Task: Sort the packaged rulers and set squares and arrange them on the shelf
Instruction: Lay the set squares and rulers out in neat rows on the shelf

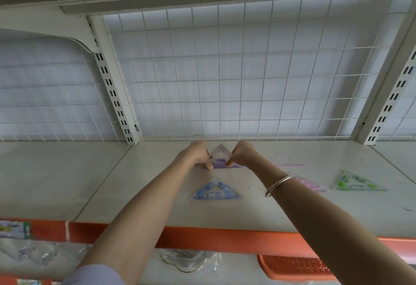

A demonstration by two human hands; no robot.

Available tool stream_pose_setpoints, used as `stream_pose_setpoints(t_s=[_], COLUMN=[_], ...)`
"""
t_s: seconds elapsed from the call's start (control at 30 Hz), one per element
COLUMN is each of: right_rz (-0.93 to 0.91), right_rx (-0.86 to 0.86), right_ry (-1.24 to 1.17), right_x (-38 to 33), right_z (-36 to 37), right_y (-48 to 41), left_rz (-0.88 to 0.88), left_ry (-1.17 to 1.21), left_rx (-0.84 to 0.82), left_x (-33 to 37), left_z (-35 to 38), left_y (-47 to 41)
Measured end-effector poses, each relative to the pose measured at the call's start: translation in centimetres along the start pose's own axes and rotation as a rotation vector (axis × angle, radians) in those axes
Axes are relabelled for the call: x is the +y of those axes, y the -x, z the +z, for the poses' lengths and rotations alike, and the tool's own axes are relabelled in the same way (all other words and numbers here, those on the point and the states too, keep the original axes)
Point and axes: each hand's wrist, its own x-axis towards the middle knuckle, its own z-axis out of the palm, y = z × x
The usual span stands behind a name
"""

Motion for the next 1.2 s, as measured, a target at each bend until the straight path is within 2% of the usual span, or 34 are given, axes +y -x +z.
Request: stream_pose_setpoints(t_s=[0.3,0.53,0.63,0.77,1.07,1.2], right_rz=[0.02,-0.085,-0.091,-0.05,0.043,0.015], right_rx=[-0.094,0.015,0.049,0.084,0.05,0.025], right_ry=[-0.13,-0.09,-0.077,-0.119,-0.192,-0.199], right_x=[-0.2,-0.1,-0.4,-0.4,-1.0,-1.2], right_z=[-0.1,0.5,0.6,0.8,1.4,1.6], right_y=[0.5,0.8,1.0,1.2,1.3,1.5], left_rz=[-0.015,0.05,0.05,0.032,0.018,0.035], left_ry=[0.019,0.023,-0.04,-0.072,-0.067,-0.088], left_rx=[-0.101,-0.029,0.026,0.02,-0.01,0.014], left_x=[0.1,0.1,0.5,0.9,1.0,1.1], left_z=[0.2,1.0,0.9,0.7,1.0,1.3], left_y=[-0.5,0.0,0.1,0.1,0.0,0.3])
